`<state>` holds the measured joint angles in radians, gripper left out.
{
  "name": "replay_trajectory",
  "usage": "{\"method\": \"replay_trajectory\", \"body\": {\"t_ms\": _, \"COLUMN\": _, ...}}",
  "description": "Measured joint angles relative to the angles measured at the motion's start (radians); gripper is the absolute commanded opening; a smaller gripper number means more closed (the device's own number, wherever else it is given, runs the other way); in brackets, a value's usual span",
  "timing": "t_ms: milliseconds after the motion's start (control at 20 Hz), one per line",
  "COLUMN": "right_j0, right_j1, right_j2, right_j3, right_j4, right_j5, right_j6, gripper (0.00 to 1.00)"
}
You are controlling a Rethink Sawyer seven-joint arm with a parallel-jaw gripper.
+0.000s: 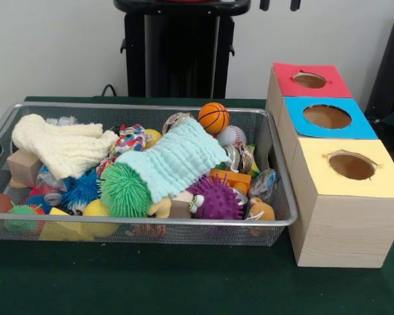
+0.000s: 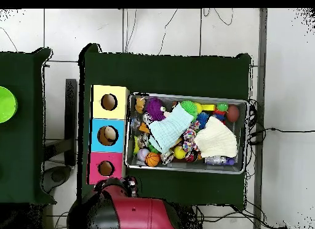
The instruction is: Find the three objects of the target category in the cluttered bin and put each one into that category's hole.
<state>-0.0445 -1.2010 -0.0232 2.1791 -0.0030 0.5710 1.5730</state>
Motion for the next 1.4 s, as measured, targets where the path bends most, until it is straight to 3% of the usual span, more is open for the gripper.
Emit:
{"method": "replay_trajectory", "body": {"t_ms": 700, "right_j0": -0.162, "right_j1": 0.109, "right_j2": 0.008, "right_j3": -0.023, "right_j4": -0.012, "right_j5": 0.0, "right_j6": 0.0, "gripper": 1.0}}
{"method": "replay_trajectory", "body": {"t_ms": 1400, "right_j0": -0.218, "right_j1": 0.226, "right_j2": 0.033, "right_j3": -0.097, "right_j4": -0.047, "right_j5": -0.001, "right_j6": 0.0, "gripper": 1.0}}
